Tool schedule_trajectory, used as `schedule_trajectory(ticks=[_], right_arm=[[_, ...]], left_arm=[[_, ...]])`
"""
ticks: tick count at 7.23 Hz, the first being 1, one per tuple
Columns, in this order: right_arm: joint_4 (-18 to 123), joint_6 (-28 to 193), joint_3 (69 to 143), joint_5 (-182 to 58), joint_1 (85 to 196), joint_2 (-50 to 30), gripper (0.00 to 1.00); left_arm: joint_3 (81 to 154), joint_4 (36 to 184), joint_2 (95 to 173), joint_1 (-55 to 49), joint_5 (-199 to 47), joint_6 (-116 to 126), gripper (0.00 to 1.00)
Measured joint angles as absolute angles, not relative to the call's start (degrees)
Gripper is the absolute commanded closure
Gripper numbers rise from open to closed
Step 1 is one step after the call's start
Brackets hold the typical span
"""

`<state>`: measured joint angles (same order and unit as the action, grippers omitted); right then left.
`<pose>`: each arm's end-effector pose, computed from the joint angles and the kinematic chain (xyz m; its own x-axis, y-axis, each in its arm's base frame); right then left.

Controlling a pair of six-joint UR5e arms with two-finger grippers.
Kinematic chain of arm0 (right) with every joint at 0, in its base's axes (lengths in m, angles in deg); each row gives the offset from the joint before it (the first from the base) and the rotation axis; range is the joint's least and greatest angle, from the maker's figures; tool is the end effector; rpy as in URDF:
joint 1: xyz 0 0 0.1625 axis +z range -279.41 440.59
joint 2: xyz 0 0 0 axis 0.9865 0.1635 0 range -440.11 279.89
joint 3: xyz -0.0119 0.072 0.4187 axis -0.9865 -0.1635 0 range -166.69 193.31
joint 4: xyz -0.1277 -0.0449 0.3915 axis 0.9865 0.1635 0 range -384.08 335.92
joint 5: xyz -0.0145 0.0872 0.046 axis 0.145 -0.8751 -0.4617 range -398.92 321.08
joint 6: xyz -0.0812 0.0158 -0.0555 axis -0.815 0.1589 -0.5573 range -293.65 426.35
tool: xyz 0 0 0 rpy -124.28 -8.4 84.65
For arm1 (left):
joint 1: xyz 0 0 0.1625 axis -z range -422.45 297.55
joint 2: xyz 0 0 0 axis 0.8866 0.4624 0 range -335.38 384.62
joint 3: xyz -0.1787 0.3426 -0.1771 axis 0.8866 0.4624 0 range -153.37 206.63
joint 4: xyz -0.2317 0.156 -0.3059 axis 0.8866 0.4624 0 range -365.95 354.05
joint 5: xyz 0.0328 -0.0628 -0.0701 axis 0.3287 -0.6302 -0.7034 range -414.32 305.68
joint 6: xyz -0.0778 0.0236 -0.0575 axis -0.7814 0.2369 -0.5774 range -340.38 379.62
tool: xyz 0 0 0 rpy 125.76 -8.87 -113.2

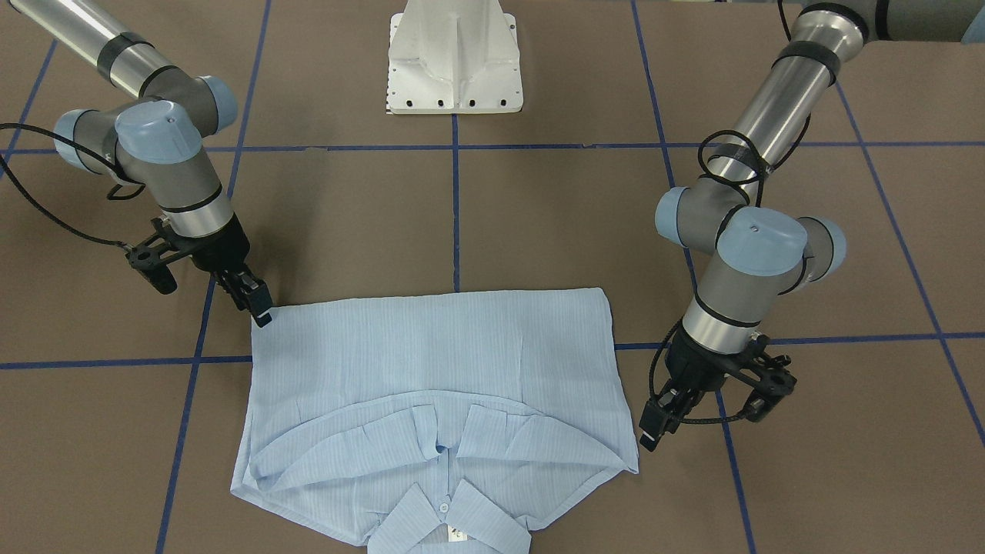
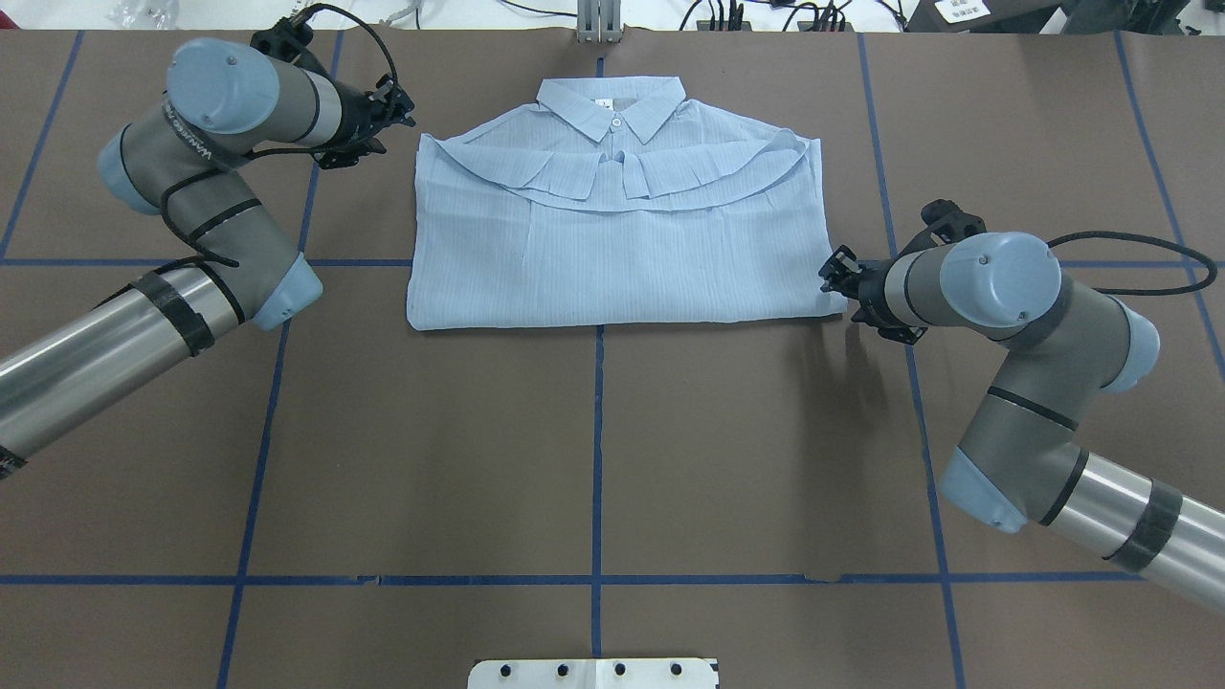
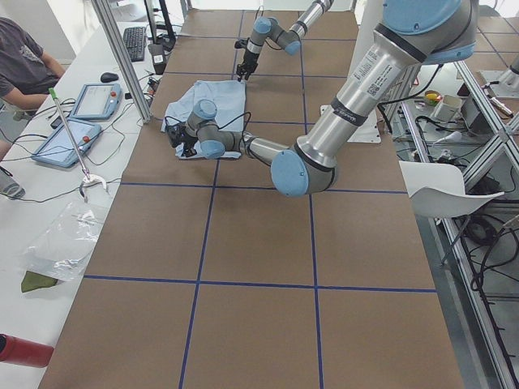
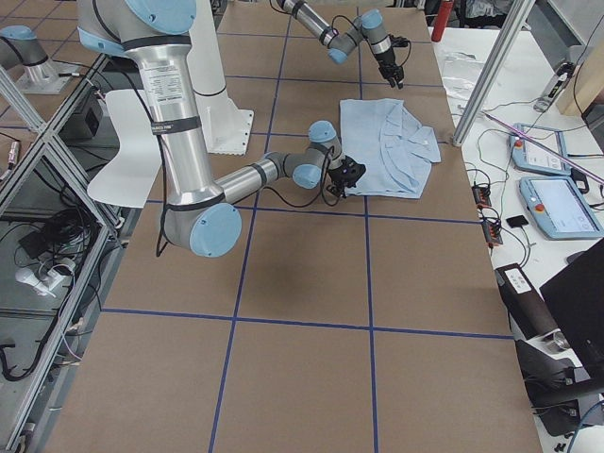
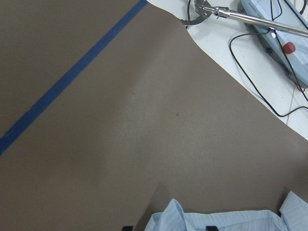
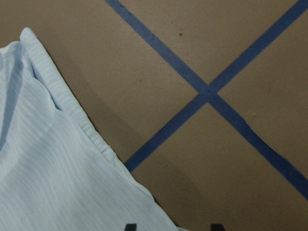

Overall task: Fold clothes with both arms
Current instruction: 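Move the right gripper to the folded shirt's side edge and grasp it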

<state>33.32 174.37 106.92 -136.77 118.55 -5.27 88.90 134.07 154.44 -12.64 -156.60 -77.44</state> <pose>-0.4166 -0.4768 0.4303 0.3057 0.6271 0.7164 -0.6518 0.6863 -0.3226 0.4230 -0.6746 0.3643 0.2226 -0.4499 -0.8649 0.6576 0.7242 -0.2075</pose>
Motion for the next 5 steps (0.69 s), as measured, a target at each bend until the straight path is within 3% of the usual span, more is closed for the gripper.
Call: schedule_trajectory(ticks=[1,5], right_arm=[[33.33,174.39,106.84,-136.75,118.52,-5.28,1.0],[33.52,176.78,106.74,-136.74,118.4,-5.92,1.0]], left_arm=[[88.93,134.06,154.36,-12.63,-156.57,-77.42,0.41],[92.43,134.06,151.73,-12.62,-156.54,-77.09,0.41]])
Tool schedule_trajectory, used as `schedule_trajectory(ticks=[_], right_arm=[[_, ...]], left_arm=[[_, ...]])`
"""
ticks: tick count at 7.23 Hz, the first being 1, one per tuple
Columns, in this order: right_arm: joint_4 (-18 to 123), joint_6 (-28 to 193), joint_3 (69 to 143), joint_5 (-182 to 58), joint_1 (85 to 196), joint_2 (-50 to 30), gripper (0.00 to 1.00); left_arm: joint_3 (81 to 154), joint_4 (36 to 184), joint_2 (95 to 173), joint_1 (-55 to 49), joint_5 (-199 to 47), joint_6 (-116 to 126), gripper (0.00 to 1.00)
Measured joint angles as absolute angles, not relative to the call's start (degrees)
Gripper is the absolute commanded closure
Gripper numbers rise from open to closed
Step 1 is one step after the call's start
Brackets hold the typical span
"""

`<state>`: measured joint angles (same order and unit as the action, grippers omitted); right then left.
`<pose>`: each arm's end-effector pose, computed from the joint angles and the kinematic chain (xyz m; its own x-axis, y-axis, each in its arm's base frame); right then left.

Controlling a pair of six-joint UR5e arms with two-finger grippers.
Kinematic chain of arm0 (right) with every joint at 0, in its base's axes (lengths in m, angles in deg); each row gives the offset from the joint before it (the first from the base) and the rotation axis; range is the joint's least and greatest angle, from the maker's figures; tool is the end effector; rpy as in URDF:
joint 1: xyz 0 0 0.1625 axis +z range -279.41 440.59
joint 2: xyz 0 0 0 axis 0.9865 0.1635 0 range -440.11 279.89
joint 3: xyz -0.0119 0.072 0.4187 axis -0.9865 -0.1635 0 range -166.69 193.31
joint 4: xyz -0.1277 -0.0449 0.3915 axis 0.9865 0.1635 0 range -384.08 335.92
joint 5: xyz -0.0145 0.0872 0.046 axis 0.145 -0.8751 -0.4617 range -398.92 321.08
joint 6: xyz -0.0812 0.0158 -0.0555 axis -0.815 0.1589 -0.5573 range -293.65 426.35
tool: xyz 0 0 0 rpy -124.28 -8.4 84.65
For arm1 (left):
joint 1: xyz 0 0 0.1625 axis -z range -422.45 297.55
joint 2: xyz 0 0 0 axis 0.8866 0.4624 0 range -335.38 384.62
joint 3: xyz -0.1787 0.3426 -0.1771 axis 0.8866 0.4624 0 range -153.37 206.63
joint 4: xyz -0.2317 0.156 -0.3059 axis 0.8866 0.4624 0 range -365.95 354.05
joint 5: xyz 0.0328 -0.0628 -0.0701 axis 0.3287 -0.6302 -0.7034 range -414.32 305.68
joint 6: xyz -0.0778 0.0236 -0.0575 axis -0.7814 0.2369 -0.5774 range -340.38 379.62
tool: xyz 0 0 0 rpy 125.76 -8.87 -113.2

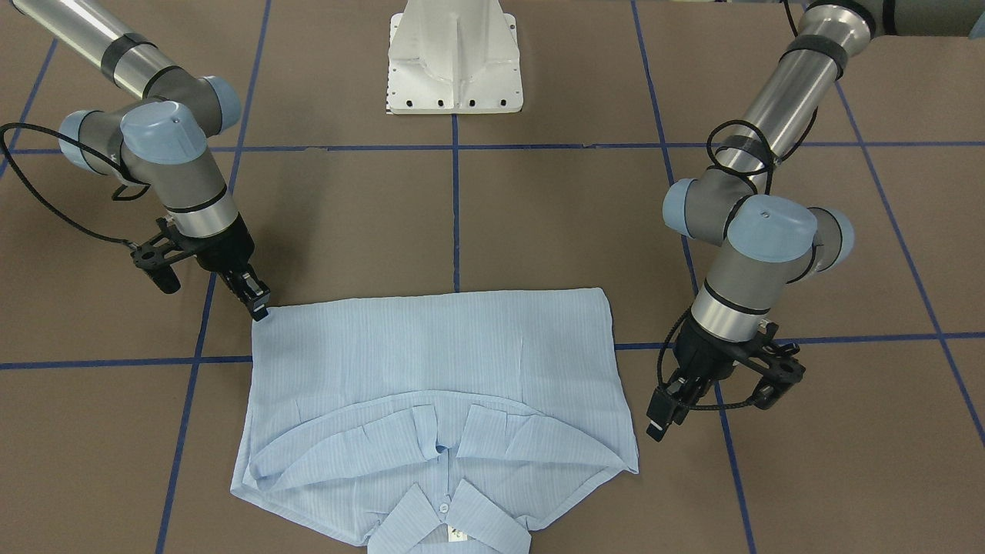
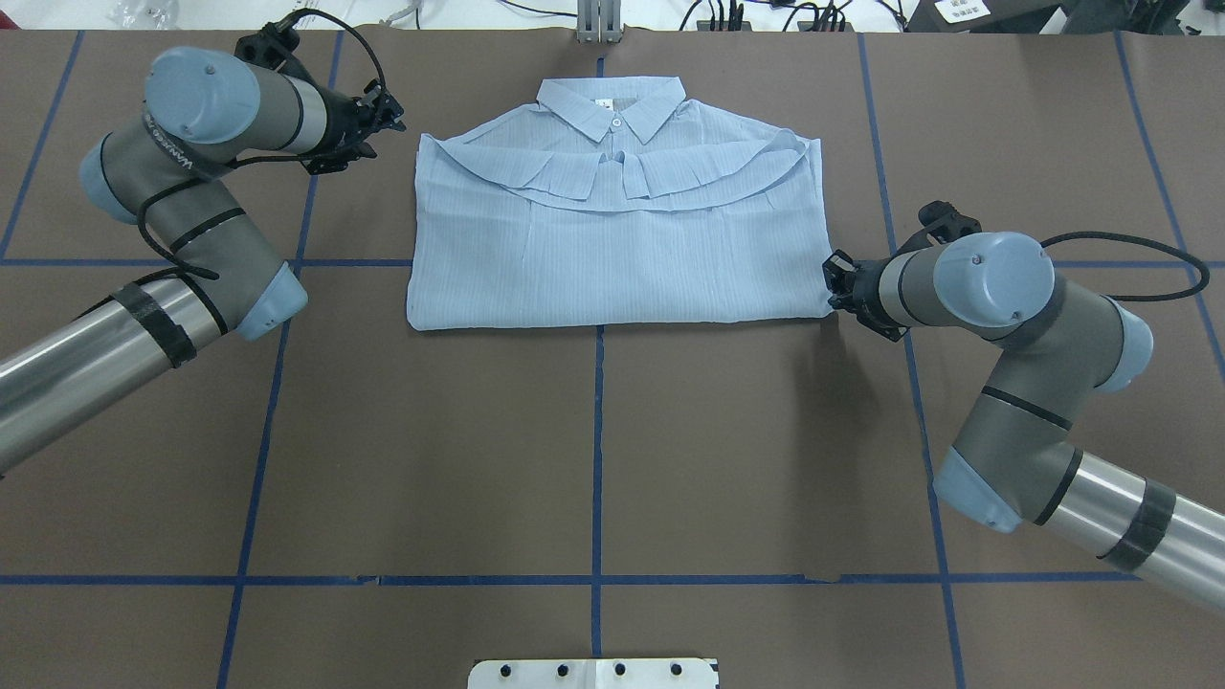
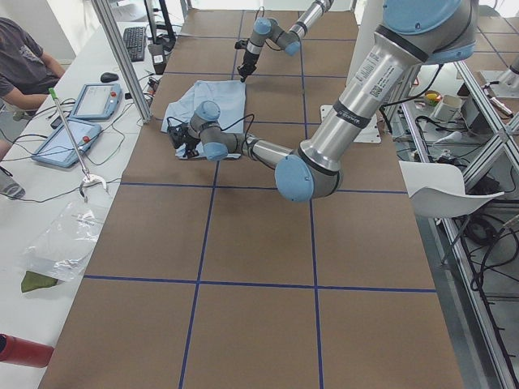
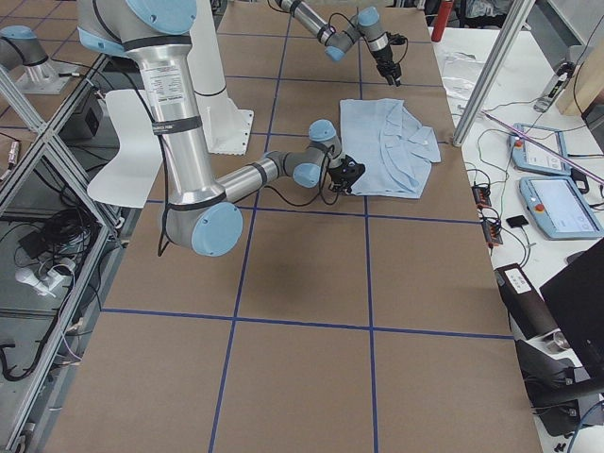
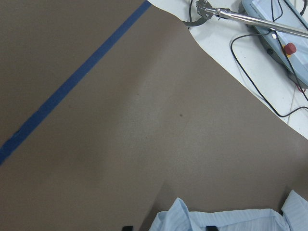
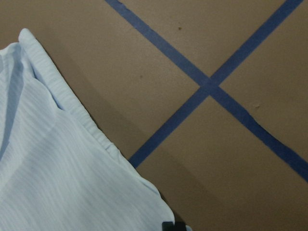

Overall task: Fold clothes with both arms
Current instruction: 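Move the right gripper to the folded shirt's side edge and grasp it, then drag the folded shirt with the right gripper toward the robot, rotating it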

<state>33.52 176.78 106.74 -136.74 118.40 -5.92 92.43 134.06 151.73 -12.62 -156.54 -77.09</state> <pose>-0.4206 -0.4779 0.4253 0.2770 0.6526 0.7053 -0.6614 0.6619 -0.3527 0.4114 -0.6614 0.3695 0.2184 -0.4361 -0.8730 0.6554 0.7284 -0.1998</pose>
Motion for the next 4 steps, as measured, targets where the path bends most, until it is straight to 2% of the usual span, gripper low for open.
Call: schedule_trajectory(ticks=[2,4], right_arm=[[33.73,177.45,109.09,-136.89,118.64,-4.8,1.0],[34.08,179.52,120.0,-137.95,116.41,3.96,1.0]], left_arm=[[93.09,134.0,151.57,-12.62,-156.54,-77.06,0.42],[93.76,133.93,151.48,-12.62,-156.56,-77.07,0.42]])
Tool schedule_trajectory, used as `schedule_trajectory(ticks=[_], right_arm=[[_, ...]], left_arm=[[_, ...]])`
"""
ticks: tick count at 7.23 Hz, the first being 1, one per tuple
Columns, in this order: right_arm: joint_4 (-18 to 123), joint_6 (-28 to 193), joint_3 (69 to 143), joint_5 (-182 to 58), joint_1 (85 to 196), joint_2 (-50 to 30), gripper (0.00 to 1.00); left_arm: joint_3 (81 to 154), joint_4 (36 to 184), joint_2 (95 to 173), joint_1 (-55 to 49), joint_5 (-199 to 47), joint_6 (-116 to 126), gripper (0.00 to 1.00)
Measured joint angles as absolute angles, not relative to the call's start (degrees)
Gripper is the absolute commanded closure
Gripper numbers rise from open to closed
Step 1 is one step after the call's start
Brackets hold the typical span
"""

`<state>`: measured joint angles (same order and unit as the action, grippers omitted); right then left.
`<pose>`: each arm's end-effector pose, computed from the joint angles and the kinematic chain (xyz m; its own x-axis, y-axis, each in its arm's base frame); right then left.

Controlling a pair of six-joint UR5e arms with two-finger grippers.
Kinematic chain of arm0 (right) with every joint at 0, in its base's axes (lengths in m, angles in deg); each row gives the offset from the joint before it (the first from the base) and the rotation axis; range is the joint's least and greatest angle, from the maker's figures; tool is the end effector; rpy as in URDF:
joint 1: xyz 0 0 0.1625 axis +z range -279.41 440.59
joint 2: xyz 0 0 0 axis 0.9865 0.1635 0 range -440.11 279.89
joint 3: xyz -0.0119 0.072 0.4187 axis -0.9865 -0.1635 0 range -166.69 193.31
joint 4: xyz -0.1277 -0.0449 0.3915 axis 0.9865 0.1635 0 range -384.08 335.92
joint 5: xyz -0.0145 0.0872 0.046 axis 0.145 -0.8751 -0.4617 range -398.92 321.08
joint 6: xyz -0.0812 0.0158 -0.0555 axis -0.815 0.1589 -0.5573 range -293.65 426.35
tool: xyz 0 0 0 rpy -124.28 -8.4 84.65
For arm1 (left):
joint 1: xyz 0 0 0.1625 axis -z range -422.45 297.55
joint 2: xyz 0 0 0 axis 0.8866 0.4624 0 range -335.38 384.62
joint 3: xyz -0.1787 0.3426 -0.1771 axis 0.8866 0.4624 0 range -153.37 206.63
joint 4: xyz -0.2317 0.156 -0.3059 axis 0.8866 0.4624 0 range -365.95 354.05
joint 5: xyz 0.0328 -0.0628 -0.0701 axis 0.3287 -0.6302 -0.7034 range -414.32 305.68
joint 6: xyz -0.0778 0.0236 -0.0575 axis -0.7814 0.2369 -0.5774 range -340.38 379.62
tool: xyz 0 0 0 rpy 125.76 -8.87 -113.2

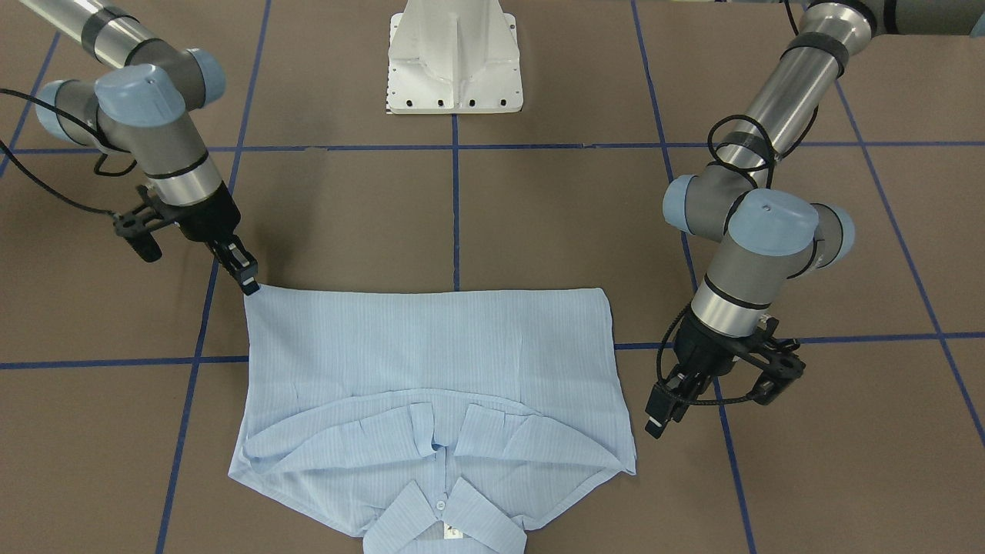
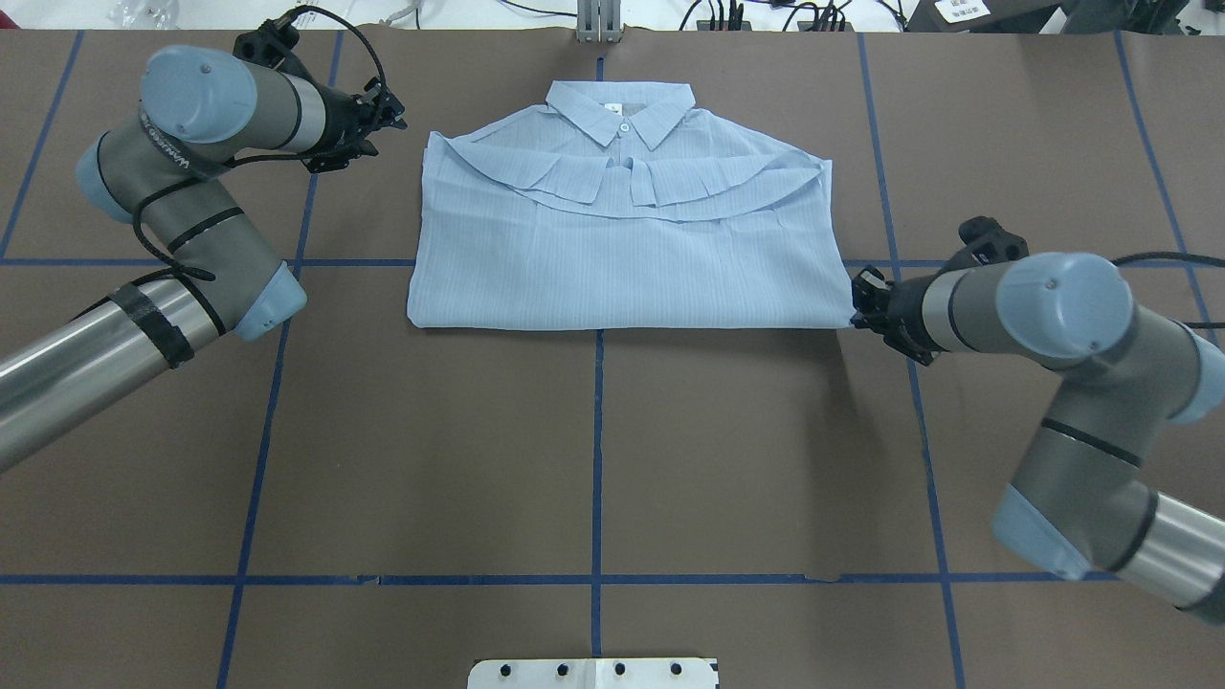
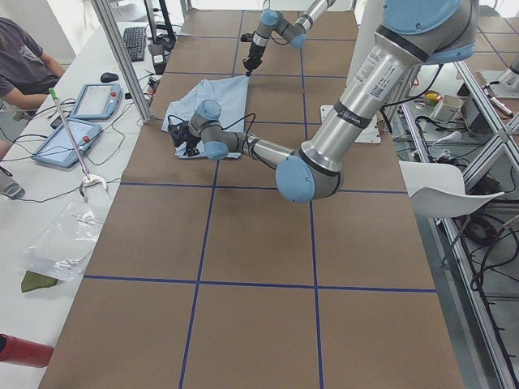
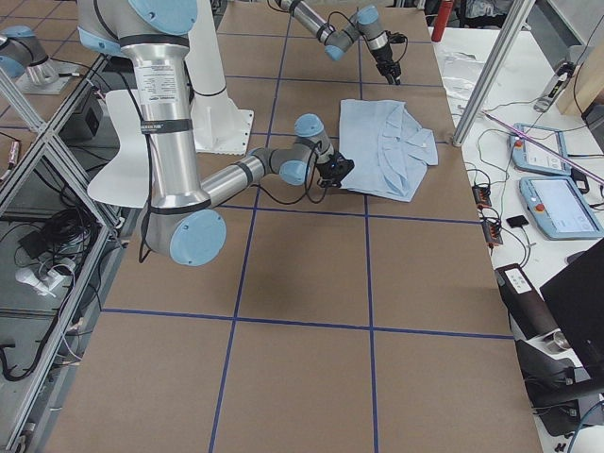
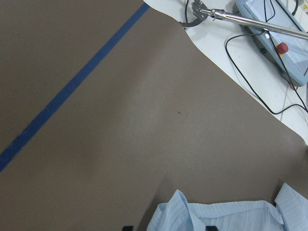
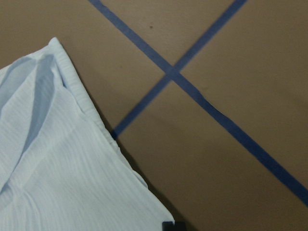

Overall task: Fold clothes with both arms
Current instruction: 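Drag the folded shirt with the right gripper toward the robot, rotating it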

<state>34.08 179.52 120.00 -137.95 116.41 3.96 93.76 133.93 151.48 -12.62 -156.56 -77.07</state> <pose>-0.3721 -0.4137 0.4105 0.2467 0.6572 0.7121 -0.6217 0.6711 -0.4039 0.4089 -0.6584 0.3612 0.2093 -0.4247 -0.8808 0.6530 0.7312 -0.1974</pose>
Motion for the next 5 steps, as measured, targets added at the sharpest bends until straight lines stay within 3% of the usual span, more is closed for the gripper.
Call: schedule_trajectory(ticks=[2,4,5], right_arm=[[34.17,182.42,131.92,-142.24,109.21,14.68,1.0],[34.18,185.09,138.63,-159.09,104.63,20.57,1.0],[34.14,188.5,140.01,-167.66,101.91,21.4,0.56]], left_arm=[[96.35,133.76,150.46,-12.8,-156.69,-77.4,0.42],[100.17,133.63,148.36,-13.14,-157.02,-77.86,0.41],[102.79,133.55,147.05,-13.43,-157.13,-78.61,0.41]])
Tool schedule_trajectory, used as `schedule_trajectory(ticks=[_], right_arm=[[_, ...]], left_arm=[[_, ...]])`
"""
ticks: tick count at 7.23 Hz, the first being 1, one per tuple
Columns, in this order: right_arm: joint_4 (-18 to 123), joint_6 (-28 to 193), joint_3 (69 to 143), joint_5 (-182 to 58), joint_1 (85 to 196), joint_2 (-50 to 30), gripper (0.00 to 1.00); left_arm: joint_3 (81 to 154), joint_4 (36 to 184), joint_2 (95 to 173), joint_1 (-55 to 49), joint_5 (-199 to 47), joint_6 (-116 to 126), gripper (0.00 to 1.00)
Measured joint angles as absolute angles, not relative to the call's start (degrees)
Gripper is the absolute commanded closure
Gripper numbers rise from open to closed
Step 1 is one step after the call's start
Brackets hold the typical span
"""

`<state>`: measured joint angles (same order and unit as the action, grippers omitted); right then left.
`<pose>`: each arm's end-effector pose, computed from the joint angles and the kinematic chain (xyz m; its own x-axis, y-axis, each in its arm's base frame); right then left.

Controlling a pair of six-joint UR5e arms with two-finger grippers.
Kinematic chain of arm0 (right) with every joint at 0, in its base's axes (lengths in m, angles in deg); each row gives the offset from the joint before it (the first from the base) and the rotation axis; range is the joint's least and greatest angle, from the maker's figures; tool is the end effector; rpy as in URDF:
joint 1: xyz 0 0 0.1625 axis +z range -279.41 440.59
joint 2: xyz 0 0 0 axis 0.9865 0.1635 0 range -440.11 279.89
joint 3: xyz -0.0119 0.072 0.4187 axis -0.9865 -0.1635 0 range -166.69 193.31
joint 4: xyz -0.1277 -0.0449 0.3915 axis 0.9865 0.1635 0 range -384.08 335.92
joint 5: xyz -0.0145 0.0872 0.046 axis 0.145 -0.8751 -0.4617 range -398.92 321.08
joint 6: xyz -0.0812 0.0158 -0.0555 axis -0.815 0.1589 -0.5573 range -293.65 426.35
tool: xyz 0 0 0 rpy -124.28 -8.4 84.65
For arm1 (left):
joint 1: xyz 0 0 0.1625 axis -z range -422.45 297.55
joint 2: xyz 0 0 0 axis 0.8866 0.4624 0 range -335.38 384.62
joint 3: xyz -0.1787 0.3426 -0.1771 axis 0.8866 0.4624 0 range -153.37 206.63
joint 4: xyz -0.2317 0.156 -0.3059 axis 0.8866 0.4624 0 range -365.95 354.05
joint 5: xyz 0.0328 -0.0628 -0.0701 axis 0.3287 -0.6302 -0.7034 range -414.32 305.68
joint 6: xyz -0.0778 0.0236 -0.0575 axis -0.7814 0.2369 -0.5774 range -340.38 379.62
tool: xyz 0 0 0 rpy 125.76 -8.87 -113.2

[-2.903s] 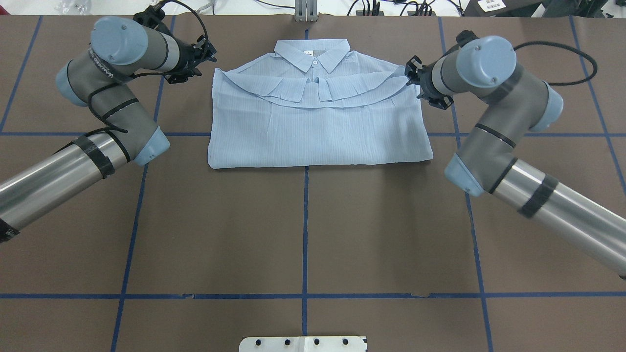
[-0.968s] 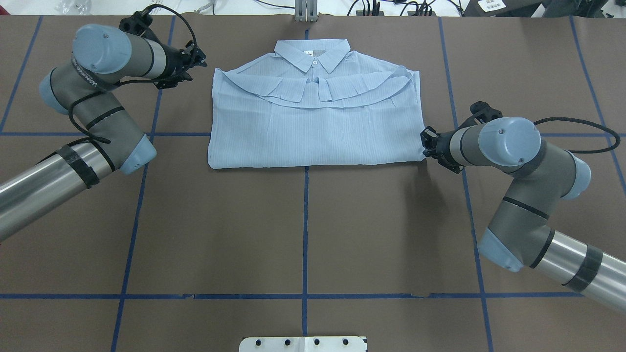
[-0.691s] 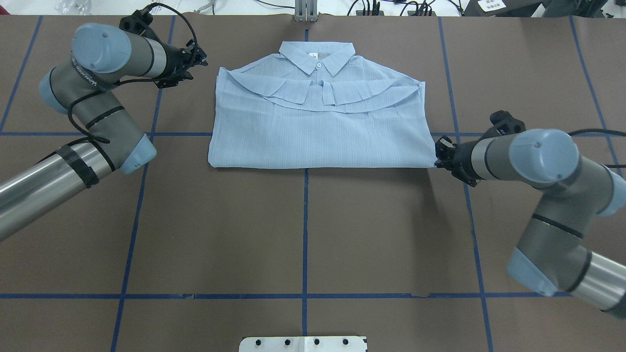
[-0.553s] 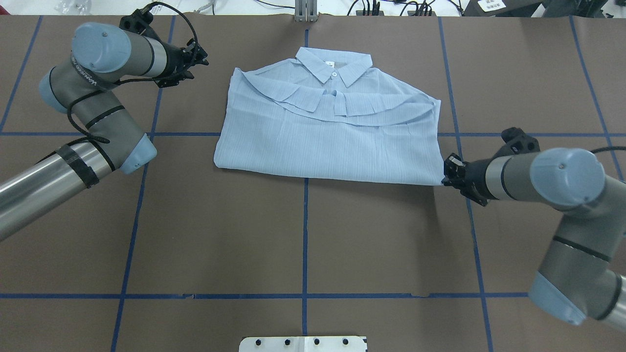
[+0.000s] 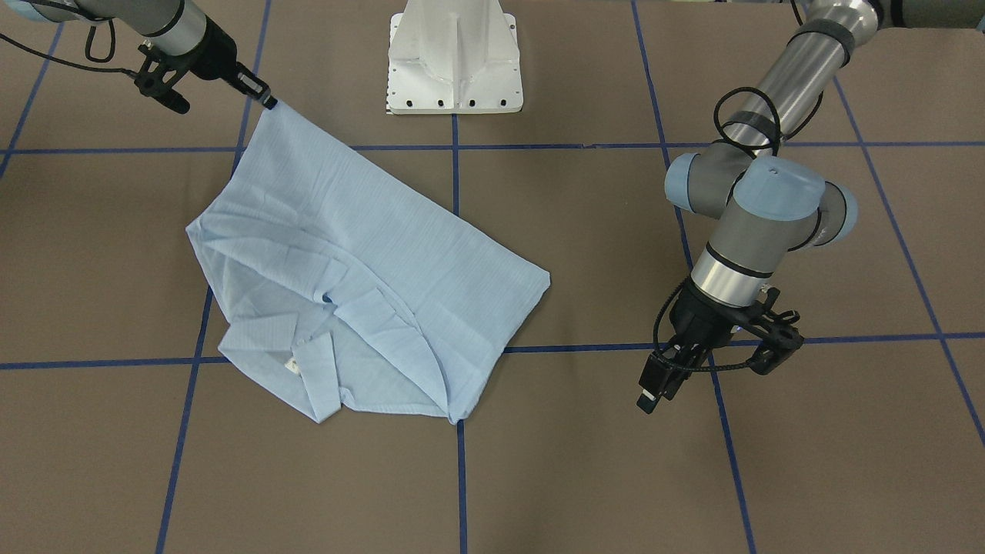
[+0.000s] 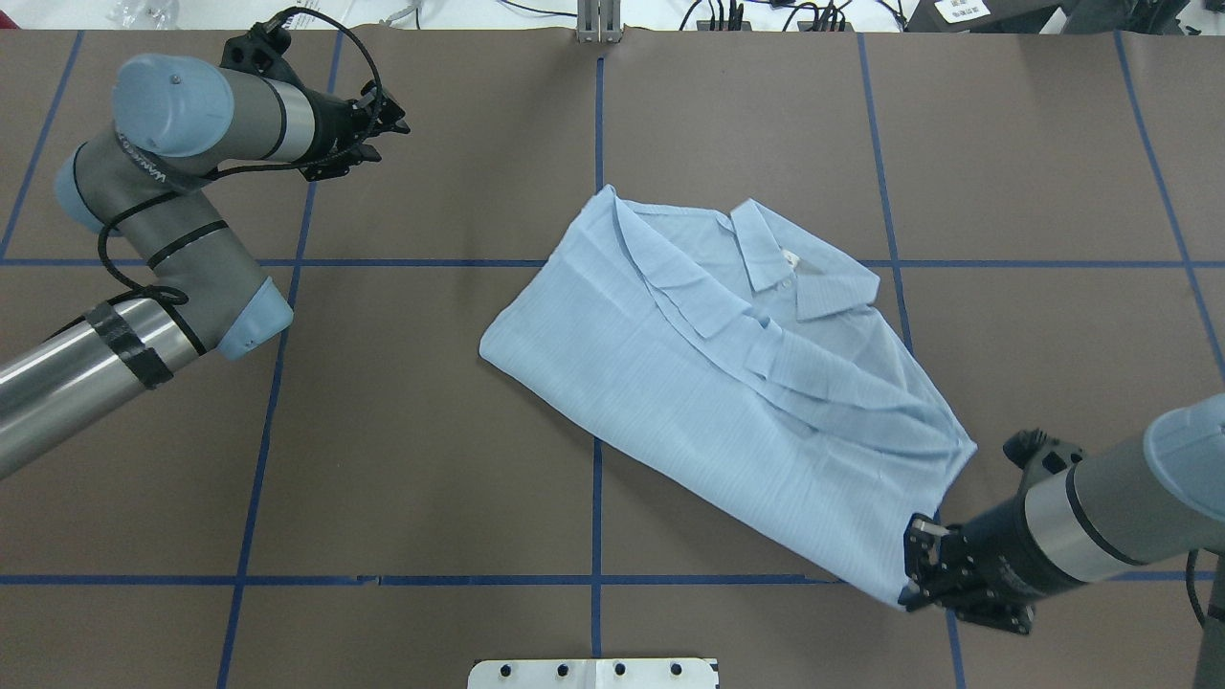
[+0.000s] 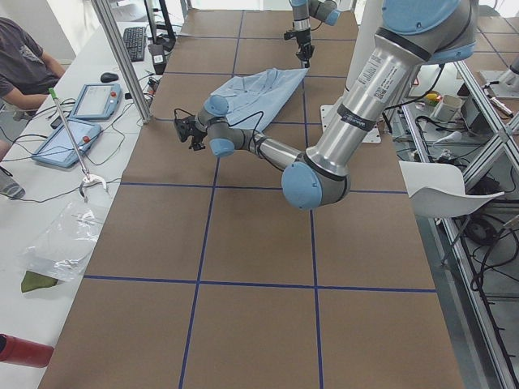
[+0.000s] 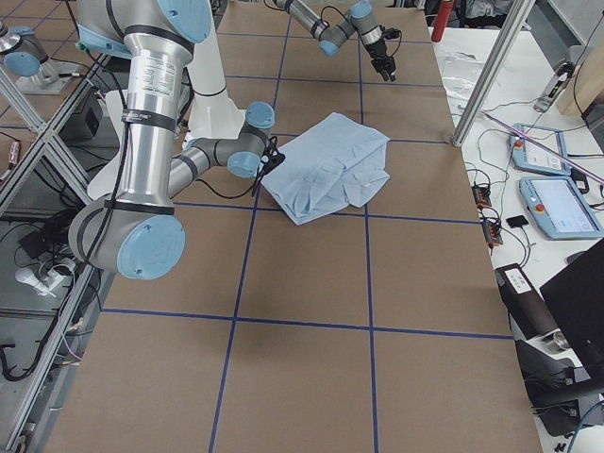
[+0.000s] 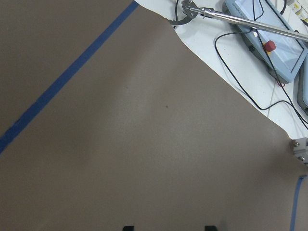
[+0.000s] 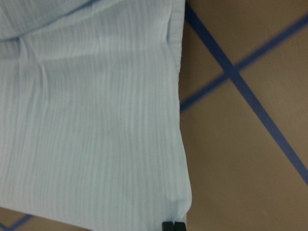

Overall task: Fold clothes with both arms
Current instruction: 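Drag the folded shirt with the right gripper toward the robot, rotating it, then bring the left gripper to the shirt's near edge while the right gripper grasps the collar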

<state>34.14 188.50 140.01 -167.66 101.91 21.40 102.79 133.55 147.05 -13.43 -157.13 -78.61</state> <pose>-0.3370 -0.2077 0.3709 0.5392 0.6559 0.5283 -0.0966 0.6713 -0.7348 0.3927 -0.6218 0.3400 0.1560 -0.3927 -0.9064 0.6302 0.7461 -0.2148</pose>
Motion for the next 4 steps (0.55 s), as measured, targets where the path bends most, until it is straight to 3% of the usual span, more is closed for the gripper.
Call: schedule_trajectory(ticks=[1,4], right_arm=[[34.12,192.7,140.7,-172.12,97.73,21.54,0.01],[34.09,196.87,141.03,-174.42,92.9,21.11,0.0]], left_arm=[[105.98,133.35,145.49,-14.11,-157.19,-80.04,0.41],[118.93,126.02,141.92,-19.95,-157.22,-86.59,0.38]])
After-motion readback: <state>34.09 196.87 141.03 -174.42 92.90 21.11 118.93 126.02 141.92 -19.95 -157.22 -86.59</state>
